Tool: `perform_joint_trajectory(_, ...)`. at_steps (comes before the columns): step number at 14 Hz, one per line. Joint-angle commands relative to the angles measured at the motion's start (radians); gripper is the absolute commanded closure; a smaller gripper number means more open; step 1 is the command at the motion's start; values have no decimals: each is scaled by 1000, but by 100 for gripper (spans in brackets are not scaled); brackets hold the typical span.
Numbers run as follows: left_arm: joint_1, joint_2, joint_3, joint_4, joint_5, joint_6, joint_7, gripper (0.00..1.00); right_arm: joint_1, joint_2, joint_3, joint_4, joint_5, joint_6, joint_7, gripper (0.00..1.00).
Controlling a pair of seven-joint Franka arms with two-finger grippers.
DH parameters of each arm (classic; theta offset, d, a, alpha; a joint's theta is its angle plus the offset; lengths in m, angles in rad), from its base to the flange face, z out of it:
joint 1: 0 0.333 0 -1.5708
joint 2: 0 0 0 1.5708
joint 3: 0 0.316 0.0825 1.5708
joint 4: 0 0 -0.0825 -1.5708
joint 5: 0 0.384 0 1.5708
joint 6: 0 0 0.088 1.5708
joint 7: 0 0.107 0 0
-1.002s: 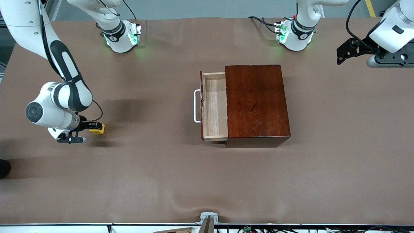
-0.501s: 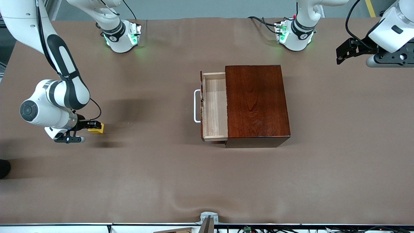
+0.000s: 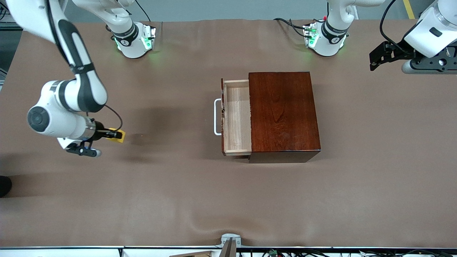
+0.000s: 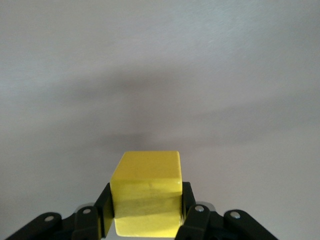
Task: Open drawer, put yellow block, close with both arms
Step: 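Carry the yellow cube with the right gripper over the open drawer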
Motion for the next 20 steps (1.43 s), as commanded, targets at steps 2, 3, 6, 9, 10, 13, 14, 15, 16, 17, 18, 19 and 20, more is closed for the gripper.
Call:
perform_joint_trajectory(2, 1, 9, -4, 21, -17, -8, -5, 0, 95, -60, -4, -2, 10, -36, 212, 100)
perform_joint_trajectory(3, 1, 9, -4, 21, -17, -8, -5, 0, 124, -69, -4, -1, 10, -36, 271, 100)
perform_joint_trajectory(6, 1, 9, -4, 21, -17, -8, -6, 0, 240, -74, -4, 59, 12, -84, 523, 100)
perform_joint_trajectory(9, 1, 9, -4, 21, -17, -8, -5, 0, 362, -65, -5, 112, 15, -85, 771, 100)
perform_joint_trajectory(10, 1, 9, -4, 21, -17, -8, -5, 0, 392, -63, -4, 129, 15, -85, 834, 100)
perform_joint_trajectory(13, 1, 9, -4, 21, -17, -8, -5, 0, 465, -57, -4, 181, 22, -85, 1022, 100)
perform_joint_trajectory(14, 1, 9, -4, 21, -17, -8, -5, 0, 488, -45, -4, 204, 38, -85, 1099, 100)
perform_joint_trajectory(15, 1, 9, -4, 20, -17, -8, -5, 0, 501, -33, -5, 227, 59, -85, 1154, 100)
perform_joint_trajectory(16, 1, 9, -4, 20, -17, -8, -5, 0, 518, -22, -6, 249, 77, -85, 1202, 100)
perform_joint_trajectory(17, 1, 9, -8, 20, -17, -8, -5, 0, 532, -14, -6, 269, 81, -85, 1240, 100)
perform_joint_trajectory(18, 2, 9, -11, 20, -17, -8, -5, 0, 550, -3, -6, 290, 82, -85, 1285, 100)
perform_joint_trajectory(19, 1, 9, -11, 20, -17, -8, -5, 0, 569, 9, -6, 315, 82, -85, 1337, 100)
perform_joint_trajectory(20, 1, 9, -11, 20, -17, -8, -5, 0, 583, 23, -6, 341, 84, -85, 1388, 100)
